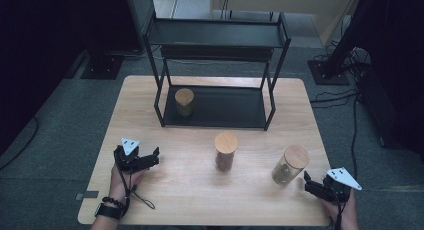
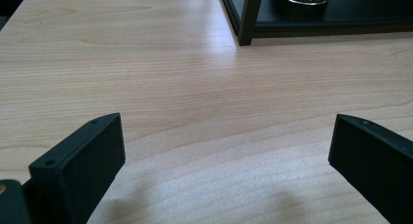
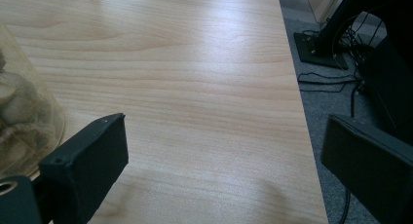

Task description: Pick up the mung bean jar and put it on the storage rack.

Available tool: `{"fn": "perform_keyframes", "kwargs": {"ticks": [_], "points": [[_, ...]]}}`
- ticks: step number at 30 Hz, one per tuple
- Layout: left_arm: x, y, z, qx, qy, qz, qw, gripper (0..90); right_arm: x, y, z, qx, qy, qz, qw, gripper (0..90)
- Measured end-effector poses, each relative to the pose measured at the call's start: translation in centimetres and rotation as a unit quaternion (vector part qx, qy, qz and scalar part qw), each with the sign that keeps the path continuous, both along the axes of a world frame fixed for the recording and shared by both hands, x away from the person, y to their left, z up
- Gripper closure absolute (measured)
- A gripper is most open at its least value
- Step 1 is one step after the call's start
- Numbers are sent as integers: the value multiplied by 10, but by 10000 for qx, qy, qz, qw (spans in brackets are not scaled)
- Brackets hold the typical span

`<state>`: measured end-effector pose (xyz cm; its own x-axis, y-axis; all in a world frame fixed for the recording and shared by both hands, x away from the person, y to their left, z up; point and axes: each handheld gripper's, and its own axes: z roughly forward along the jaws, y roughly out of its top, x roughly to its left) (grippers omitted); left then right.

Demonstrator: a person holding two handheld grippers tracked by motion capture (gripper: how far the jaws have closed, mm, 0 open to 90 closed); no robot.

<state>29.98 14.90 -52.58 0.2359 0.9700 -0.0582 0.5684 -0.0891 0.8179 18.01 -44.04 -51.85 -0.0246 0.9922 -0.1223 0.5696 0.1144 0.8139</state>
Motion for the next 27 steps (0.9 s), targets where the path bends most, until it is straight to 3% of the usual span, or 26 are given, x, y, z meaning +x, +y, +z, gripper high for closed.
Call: {"fn": "perform_keyframes", "kwargs": {"ticks": [27], "points": [[-29, 24, 0, 85, -11, 148, 9999, 1, 0, -1, 0, 31, 6, -50, 10000, 32]]}}
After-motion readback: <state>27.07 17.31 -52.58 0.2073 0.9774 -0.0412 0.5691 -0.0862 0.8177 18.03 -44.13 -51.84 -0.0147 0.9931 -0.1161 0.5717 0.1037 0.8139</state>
